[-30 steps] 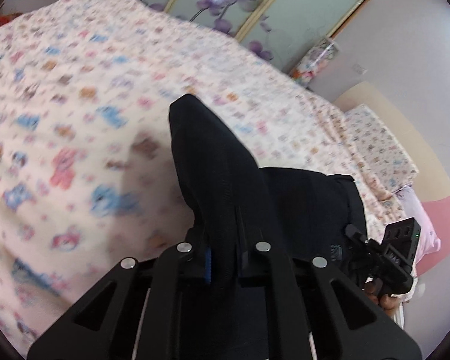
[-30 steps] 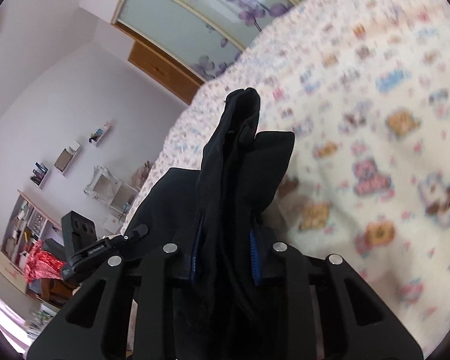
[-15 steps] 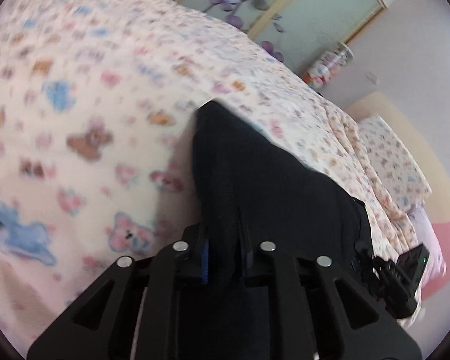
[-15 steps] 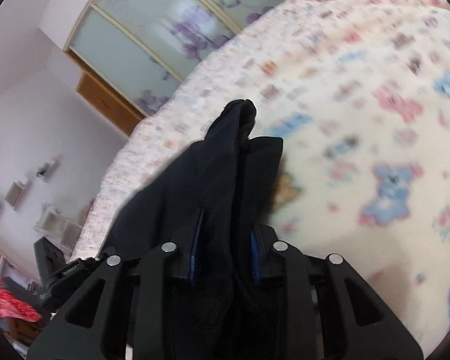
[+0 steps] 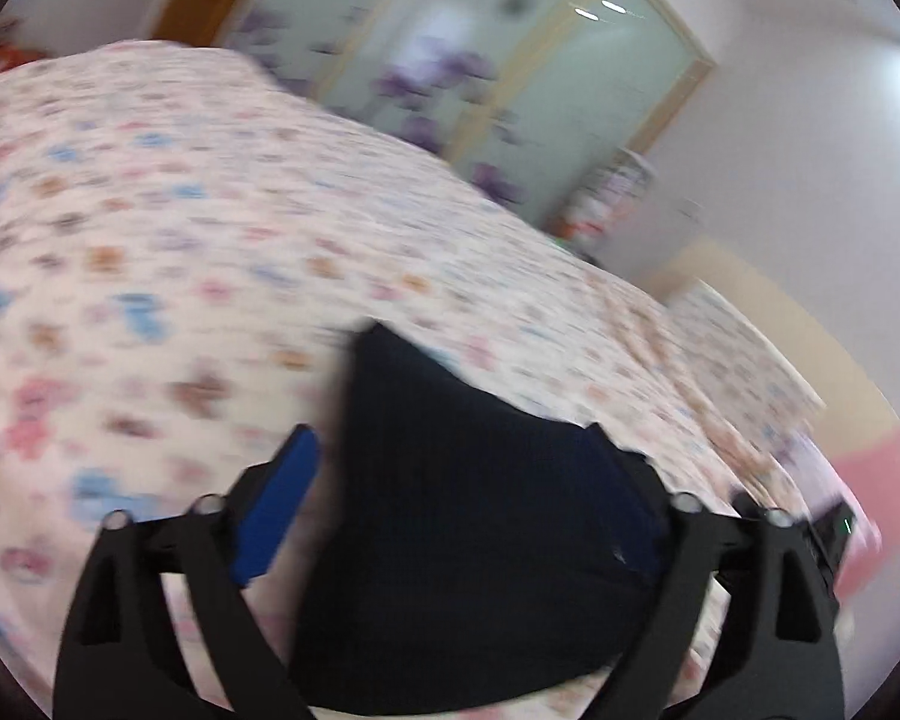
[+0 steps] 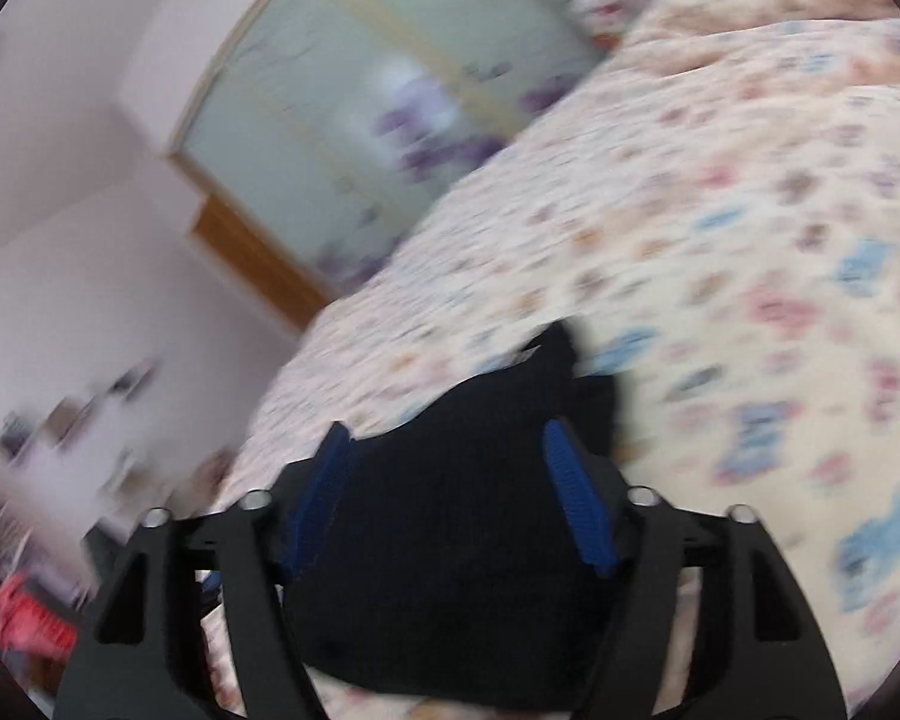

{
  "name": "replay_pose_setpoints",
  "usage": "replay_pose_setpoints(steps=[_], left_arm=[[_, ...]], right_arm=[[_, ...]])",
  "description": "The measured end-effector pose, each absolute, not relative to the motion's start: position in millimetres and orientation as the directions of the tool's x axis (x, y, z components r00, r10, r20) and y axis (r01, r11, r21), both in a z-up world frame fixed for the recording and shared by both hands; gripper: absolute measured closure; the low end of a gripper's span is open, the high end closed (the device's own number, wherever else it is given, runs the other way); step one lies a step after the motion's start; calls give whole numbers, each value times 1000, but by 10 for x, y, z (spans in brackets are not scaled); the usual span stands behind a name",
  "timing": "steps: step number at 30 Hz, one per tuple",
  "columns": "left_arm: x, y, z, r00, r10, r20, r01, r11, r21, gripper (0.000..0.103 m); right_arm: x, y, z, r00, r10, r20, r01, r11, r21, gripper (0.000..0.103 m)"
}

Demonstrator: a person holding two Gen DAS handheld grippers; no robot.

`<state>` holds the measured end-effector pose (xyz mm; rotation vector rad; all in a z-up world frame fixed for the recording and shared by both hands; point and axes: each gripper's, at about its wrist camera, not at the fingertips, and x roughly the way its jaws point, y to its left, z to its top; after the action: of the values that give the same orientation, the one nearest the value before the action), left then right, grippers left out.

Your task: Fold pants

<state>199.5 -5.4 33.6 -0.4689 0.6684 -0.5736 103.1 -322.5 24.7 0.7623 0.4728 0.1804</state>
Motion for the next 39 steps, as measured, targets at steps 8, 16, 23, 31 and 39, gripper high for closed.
replay_pose_setpoints(steps=[8,16,23,31,39], left_arm=[[2280,-514,-424,480,-614,-626,288,785,-549,9],[1924,-483,-184,599,-507,-620,299,859,-414,2],[898,-269,105,765,-312,-564,305,946,-109,2],[127,-7,240,831,-191,-522,202,979,-37,2],[-50,20,36,860,-171,-481,170,984,-46,2]], right_arm=[[1287,-3168,-353,754,398,-523,96,721,687,19],[1062,-3204,-202,790,312,-529,149,739,658,14],[399,-2799,341,836,53,-546,195,902,385,1],[-388,-2050,350,830,-240,-504,267,964,-20,1],[-847,-1765,78,847,-297,-441,327,945,-7,1]])
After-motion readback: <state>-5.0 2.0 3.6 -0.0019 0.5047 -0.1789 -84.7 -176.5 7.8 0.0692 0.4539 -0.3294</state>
